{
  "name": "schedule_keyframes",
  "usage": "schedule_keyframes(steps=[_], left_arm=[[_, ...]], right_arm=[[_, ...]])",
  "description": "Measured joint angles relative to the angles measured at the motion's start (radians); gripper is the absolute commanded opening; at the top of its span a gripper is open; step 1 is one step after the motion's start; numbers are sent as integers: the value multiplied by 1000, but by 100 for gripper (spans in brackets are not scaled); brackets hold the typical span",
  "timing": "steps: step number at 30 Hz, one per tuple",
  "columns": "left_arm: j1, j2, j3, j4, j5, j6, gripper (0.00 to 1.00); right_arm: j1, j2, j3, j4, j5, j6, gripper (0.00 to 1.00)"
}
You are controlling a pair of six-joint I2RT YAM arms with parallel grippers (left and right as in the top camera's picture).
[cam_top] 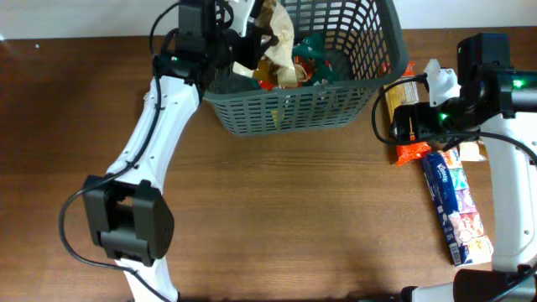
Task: Pack container
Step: 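Carry the snack bag with the left gripper into the basket, release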
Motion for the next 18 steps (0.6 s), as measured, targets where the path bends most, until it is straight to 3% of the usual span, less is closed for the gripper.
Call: schedule_keyframes(steps=[2, 5, 12, 16, 18], left_arm=[[0, 2, 0, 0, -6, -21, 47], [1, 2, 3, -2, -10, -54, 54], [14, -1, 121, -116, -13, -77, 57], [58, -49, 237, -289, -50, -34, 58], [87, -95, 290, -393, -105, 2, 64]], right_arm=[[0, 0, 0, -3, 0, -1, 99], [0, 0, 0, -10, 0, -1, 98], [0, 0, 0, -14, 0, -1, 99], [0, 0, 0, -15, 0, 0, 99], [0, 0, 0, -16, 0, 0, 99]])
